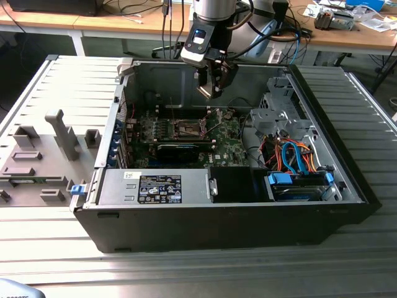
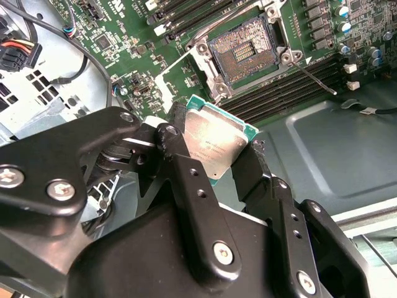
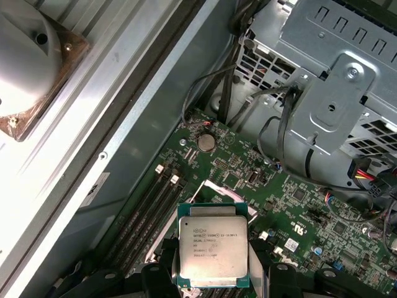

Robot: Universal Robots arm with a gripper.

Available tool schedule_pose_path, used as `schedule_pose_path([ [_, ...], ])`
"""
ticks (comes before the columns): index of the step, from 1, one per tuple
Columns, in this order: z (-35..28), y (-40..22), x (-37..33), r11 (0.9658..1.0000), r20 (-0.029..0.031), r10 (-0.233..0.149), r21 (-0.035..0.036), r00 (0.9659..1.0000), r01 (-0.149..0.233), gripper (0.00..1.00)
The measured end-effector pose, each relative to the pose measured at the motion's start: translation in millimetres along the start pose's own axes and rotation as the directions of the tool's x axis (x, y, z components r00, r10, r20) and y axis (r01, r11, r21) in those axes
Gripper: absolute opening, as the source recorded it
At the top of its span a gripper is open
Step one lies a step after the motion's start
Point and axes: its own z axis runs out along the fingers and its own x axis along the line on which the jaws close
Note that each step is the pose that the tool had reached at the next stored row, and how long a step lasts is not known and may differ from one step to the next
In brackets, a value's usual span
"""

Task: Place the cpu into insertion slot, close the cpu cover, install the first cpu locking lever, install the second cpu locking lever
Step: 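Place the cpu into insertion slot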

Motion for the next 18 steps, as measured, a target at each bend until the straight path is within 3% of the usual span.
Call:
schedule_pose_path([
  [18, 0.2, 0.0, 0.0, 1.0, 0.0009, 0.01, -0.0002, 1.0, -0.01, 0.54],
])
